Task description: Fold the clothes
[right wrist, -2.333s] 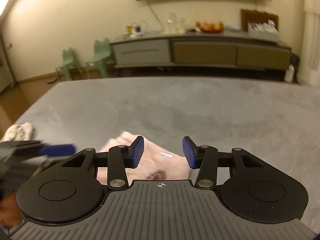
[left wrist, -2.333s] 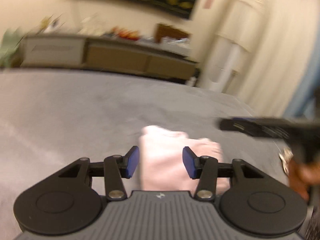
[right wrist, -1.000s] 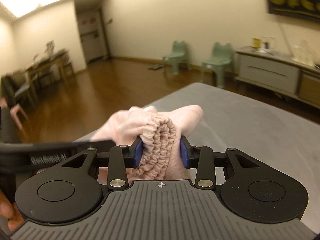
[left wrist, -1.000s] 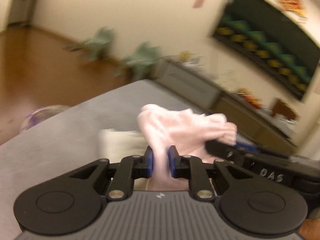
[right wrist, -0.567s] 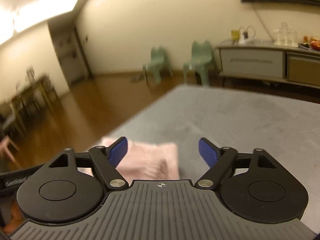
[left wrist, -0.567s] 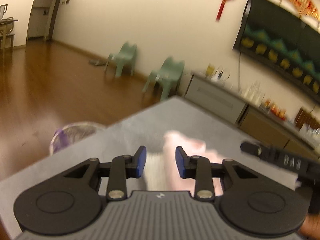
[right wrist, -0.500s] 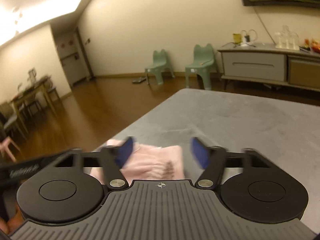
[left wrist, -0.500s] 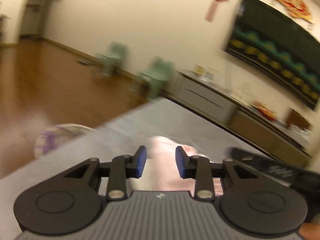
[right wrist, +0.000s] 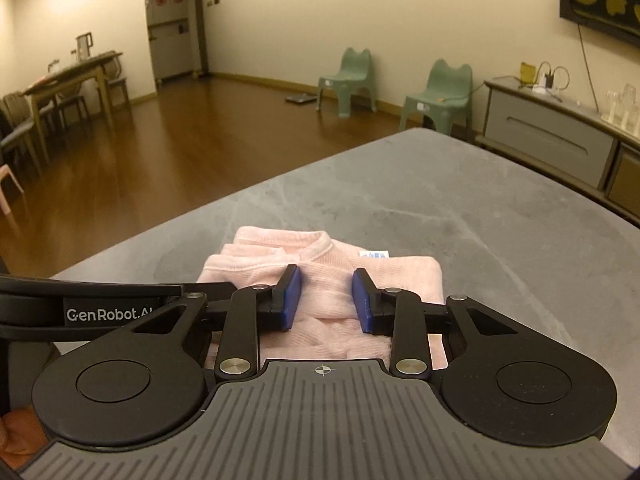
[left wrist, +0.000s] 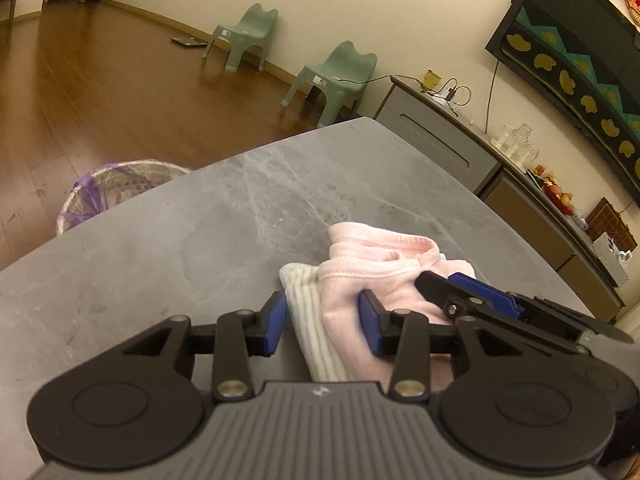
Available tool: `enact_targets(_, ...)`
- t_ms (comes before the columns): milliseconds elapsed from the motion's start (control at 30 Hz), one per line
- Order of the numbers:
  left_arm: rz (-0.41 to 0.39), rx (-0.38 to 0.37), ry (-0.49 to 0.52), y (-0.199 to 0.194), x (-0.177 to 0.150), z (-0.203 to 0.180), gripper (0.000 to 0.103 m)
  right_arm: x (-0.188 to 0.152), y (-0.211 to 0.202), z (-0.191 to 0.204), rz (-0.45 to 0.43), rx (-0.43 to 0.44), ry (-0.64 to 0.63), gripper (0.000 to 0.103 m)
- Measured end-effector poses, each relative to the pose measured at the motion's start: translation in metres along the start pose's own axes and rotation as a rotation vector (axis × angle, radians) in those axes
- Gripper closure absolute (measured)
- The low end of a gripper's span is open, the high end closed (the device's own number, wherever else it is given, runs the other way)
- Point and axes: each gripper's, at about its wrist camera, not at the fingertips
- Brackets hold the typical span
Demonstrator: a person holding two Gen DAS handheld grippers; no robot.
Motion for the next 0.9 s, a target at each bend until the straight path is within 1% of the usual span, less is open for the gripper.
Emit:
enact_targets(33,-0.009,0.013,0.001,-0.005,0.0,-0.002,0.063,0.007,-0.001,-0.003,0.025,0.011,0.003,0.069)
enact_targets(67,-0.036,0.031,0.001,-0.016,-0.001,-0.007,0.063,0.014,-0.004,-0.006,0.048,0.023,0.01,0.067)
enact_targets(100,-0.085,0.046,0.015,-0.03,-0.001,-0.015,0.065,0.017,-0.017,-0.011,0.048,0.037,0.04,0.056)
enact_targets(133,-0.134,0.062,0.03,-0.045,-0.002,-0.023,0.065,0.013,-0.038,-0.016,0.006,0.041,0.079,0.045)
enact_targets(167,-0.181,0.074,0.048,-0.06,-0.004,-0.032,0.059,0.008,-0.059,-0.022,-0.035,0.041,0.112,0.017)
enact_targets(200,-0.219,0.072,0.078,-0.073,-0.007,-0.044,0.056,-0.006,-0.08,-0.027,-0.075,0.023,0.12,0.001)
enact_targets(233,-0.232,0.056,0.105,-0.081,-0.011,-0.057,0.048,-0.02,-0.099,-0.032,-0.099,0.002,0.127,0.002)
enact_targets(267,-0.212,0.032,0.132,-0.083,-0.016,-0.07,0.044,-0.039,-0.108,-0.041,-0.051,-0.031,0.123,0.001)
enact_targets(333,-0.11,-0.04,0.185,-0.077,-0.031,-0.103,0.043,-0.077,-0.129,-0.058,0.04,-0.1,0.117,0.005)
enact_targets(367,-0.052,-0.097,0.208,-0.073,-0.043,-0.122,0.044,-0.098,-0.145,-0.068,0.061,-0.153,0.133,0.007)
enact_targets(433,0.044,-0.223,0.278,-0.069,-0.069,-0.169,0.044,-0.14,-0.188,-0.095,0.062,-0.234,0.198,0.006)
enact_targets(500,0.11,-0.344,0.421,-0.073,-0.106,-0.227,0.043,-0.184,-0.244,-0.123,0.043,-0.318,0.295,0.004)
enact_targets(600,0.17,-0.478,0.665,-0.092,-0.181,-0.307,0.041,-0.255,-0.331,-0.159,0.006,-0.492,0.453,0.002)
enact_targets(667,0.213,-0.535,0.78,-0.101,-0.235,-0.346,0.039,-0.305,-0.387,-0.175,-0.021,-0.633,0.53,0.002)
enact_targets(700,0.237,-0.56,0.832,-0.105,-0.262,-0.364,0.039,-0.329,-0.415,-0.182,-0.042,-0.727,0.569,0.001)
enact_targets(767,0.289,-0.591,0.886,-0.11,-0.305,-0.387,0.039,-0.373,-0.469,-0.197,-0.081,-0.924,0.687,0.001)
enact_targets(833,0.334,-0.616,0.927,-0.114,-0.342,-0.405,0.039,-0.409,-0.508,-0.221,-0.103,-1.023,0.84,0.001)
enact_targets(867,0.34,-0.623,0.942,-0.118,-0.352,-0.411,0.039,-0.427,-0.524,-0.234,-0.1,-1.07,0.909,0.001)
enact_targets(900,0.342,-0.628,0.952,-0.12,-0.36,-0.416,0.039,-0.442,-0.526,-0.253,-0.034,-1.1,0.946,0.002)
Point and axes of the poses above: each gripper's, at about its wrist camera, not at the fingertips, and y roughly the way its jaws point, z to its left, x to its top, and after that the axes turned 8 degrees about z, right-handed
